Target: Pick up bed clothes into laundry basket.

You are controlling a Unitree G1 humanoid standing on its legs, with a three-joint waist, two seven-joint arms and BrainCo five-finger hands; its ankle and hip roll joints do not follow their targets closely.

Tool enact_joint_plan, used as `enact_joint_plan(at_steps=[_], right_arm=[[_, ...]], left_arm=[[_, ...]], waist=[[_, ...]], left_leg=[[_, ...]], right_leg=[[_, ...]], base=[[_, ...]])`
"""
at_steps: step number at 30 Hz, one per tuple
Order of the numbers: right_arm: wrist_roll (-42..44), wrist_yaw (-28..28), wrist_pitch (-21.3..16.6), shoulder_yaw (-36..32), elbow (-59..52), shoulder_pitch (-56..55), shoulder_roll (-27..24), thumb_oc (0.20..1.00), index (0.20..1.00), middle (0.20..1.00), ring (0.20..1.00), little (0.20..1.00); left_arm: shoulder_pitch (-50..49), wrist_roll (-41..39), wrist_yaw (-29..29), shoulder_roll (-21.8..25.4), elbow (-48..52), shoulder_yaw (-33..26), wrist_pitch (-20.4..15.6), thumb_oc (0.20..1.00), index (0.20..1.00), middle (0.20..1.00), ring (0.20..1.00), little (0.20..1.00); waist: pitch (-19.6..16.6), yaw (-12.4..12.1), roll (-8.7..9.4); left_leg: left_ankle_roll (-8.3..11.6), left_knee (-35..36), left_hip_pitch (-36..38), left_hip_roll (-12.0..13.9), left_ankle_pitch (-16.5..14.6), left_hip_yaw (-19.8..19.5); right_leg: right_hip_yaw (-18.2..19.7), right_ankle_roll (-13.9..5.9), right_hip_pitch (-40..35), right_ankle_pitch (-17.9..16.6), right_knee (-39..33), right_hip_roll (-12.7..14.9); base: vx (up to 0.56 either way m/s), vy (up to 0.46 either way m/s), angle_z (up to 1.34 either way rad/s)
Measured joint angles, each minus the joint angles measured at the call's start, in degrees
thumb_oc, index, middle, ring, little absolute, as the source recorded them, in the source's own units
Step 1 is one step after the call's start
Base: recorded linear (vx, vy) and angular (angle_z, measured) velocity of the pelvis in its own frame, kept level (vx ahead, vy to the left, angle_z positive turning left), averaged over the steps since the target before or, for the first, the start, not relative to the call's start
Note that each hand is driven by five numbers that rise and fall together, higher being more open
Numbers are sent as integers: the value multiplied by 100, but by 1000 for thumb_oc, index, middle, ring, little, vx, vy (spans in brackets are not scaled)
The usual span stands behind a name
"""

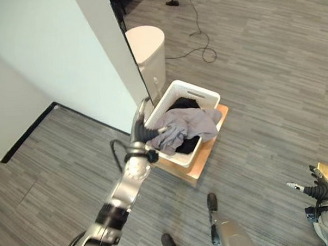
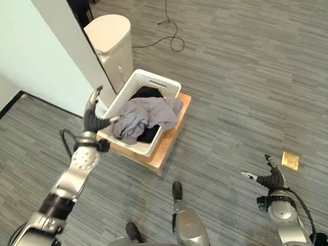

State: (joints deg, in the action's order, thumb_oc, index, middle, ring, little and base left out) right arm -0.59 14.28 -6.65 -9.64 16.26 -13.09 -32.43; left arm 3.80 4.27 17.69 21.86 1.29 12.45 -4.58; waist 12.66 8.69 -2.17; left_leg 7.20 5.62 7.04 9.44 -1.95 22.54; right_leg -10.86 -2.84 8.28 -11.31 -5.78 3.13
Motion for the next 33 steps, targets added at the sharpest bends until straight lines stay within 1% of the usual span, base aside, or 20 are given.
enact_joint_plan(at_steps=[3,5,7,8,9,11,13,16,19,20,21,22,23,24,26,27,28,29,30,33], right_arm=[[-473,176,41,-124,-238,192,-198,1000,1000,1000,1000,1000],[-573,249,38,-247,-614,189,-314,1000,1000,1000,1000,1000],[1042,171,-170,-818,-1033,479,465,1000,1000,1000,1000,1000],[696,292,-14,-499,-1730,249,-47,1000,1000,1000,1000,1000],[422,235,-60,-313,-2301,106,-325,1000,1000,1000,1000,1000],[234,150,-258,17,-3005,460,-4,1000,1000,1000,1000,1000],[282,-52,-282,985,-3374,1099,288,1000,1000,1000,1000,1000],[274,-529,-402,2017,-3438,2040,442,1000,1000,1000,1000,1000],[278,-643,-373,3010,-2857,3147,963,1000,1000,1000,1000,1000],[261,-718,-373,3169,-2704,3408,1065,1000,1000,1000,1000,1000],[145,-672,-373,3178,-2571,3617,985,1000,1000,1000,1000,1000],[77,-676,-355,3132,-2521,3644,853,1000,1000,1000,1000,1000],[57,-668,-336,3124,-2442,3658,751,1000,1000,1000,1000,1000],[56,-657,-290,3133,-2429,3645,667,1000,1000,1000,1000,1000],[58,-696,-237,2910,-2445,3572,553,1000,1000,1000,1000,1000],[65,-691,-125,2546,-2459,3321,583,1000,1000,1000,1000,1000],[71,-660,-108,2353,-2588,3160,581,1000,1000,1000,1000,1000],[75,-647,-116,2257,-2717,3057,600,1000,1000,1000,1000,1000],[76,-666,-111,2225,-2723,2970,700,1000,1000,1000,1000,1000],[77,-737,-74,2255,-2792,2517,949,1000,1000,1000,1000,1000]], left_arm=[[-310,-441,-327,91,108,-78,-164,1000,1000,1000,1000,1000],[-764,-944,-434,77,549,-375,-297,1000,1000,1000,1000,1000],[-1003,-1704,-491,-4,776,-644,-466,1000,1000,1000,1000,1000],[-1228,-2351,-685,-218,920,-971,-511,1000,1000,1000,1000,1000],[-1615,-2667,-722,-451,1138,-1368,-629,1000,1000,1000,1000,1000],[-2059,-3260,-740,-713,1159,-2043,-862,1000,1000,1000,1000,1000],[-2259,-3572,-667,-995,880,-2623,-964,1000,1000,1000,1000,1000],[-2319,-3692,-513,-1116,791,-2804,-1030,1000,1000,1000,1000,1000],[-2287,-3728,-272,-1276,659,-2923,-1136,1000,1000,1000,1000,1000],[-2221,-3732,-226,-1293,614,-2897,-1137,1000,1000,1000,1000,1000],[-1752,-3733,-172,-1352,648,-2640,-1203,1000,1000,1000,1000,1000],[-1543,-3737,-165,-1360,621,-2513,-1244,1000,1000,1000,1000,1000],[-1386,-3775,-163,-1331,610,-2481,-1301,1000,1000,1000,1000,1000],[-1266,-3795,-106,-1182,568,-2473,-1360,1000,1000,1000,1000,1000],[-1188,-3800,-96,-994,491,-2510,-1391,1000,1000,1000,1000,1000],[-1191,-3948,-71,-943,349,-2537,-1391,1000,1000,1000,1000,1000],[-1262,-4011,-72,-879,314,-2510,-1394,1000,1000,1000,1000,1000],[-1357,-4044,-70,-867,271,-2518,-1373,1000,1000,1000,1000,1000],[-1458,-4134,-71,-806,220,-2518,-1337,1000,1000,1000,1000,1000],[-1562,-4159,-127,-637,218,-2590,-1163,1000,1000,1000,1000,1000]], waist=[[-185,-286,9],[-301,-283,-3],[-412,-305,66],[-503,-566,-15],[-539,-545,-65],[-577,-593,11],[-677,-694,93],[-662,-1158,174],[-631,-1409,158],[-591,-1627,106],[-433,-1912,130],[-391,-1801,99],[-275,-1906,199],[-190,-1826,318],[-88,-1577,445],[-129,-1404,482],[-177,-1145,472],[-206,-1039,477],[-245,-1099,589],[-425,-1068,898]], left_leg=[[-27,3,-27,-17,19,-186],[-29,3,-33,-5,20,-298],[-48,1,2,27,45,-439],[-37,3,-22,19,30,-434],[-37,4,-37,17,29,-486],[-46,-2,21,63,40,-576],[-42,-8,40,108,46,-590],[1,-84,13,124,149,-801],[-29,-82,5,90,129,-922],[-22,-89,-76,63,194,-993],[48,-378,-432,-11,270,-1419],[-2,-355,-647,45,335,-1379],[-109,-348,-680,198,200,-801],[-151,-545,-742,415,60,190],[-62,-807,-717,922,69,1500],[6,-1056,-396,1430,34,2812],[28,-1099,-347,1534,286,3021],[45,-1060,-339,1403,750,2940],[-136,-1112,-364,1247,851,2821],[-393,-1509,-682,856,518,2431]], right_leg=[[-139,-5,-97,8,0,60],[-233,-22,-158,35,0,75],[-361,-5,-257,71,-10,62],[-358,-20,-243,87,1,83],[-408,-34,-258,107,0,101],[-482,-22,-354,133,0,53],[-513,6,-366,154,0,7],[-754,11,-553,187,4,63],[-813,-8,-581,189,2,115],[-850,0,-613,169,17,130],[-1317,-79,-670,252,104,340],[-1829,-47,-869,285,4,414],[-2150,-36,-957,331,29,546],[-2596,-19,-1100,321,6,740],[-3133,-179,-1427,480,-9,938],[-3632,-345,-1848,554,14,1050],[-3846,-532,-2081,582,27,1102],[-3619,-636,-2150,653,86,1177],[-3224,-668,-2133,666,115,1328],[-3309,-466,-2251,376,200,1709]], base=[[10,-17,26],[-27,-23,26],[6,-39,28],[18,-72,17],[23,-87,16],[5,-78,19],[-22,-80,12],[-31,-33,38],[-140,-26,20],[-244,-39,94],[-199,19,202],[-103,78,247],[-40,66,242],[-5,194,210],[-19,236,222],[86,235,229],[121,247,214],[151,298,128],[149,272,55],[162,222,79]])
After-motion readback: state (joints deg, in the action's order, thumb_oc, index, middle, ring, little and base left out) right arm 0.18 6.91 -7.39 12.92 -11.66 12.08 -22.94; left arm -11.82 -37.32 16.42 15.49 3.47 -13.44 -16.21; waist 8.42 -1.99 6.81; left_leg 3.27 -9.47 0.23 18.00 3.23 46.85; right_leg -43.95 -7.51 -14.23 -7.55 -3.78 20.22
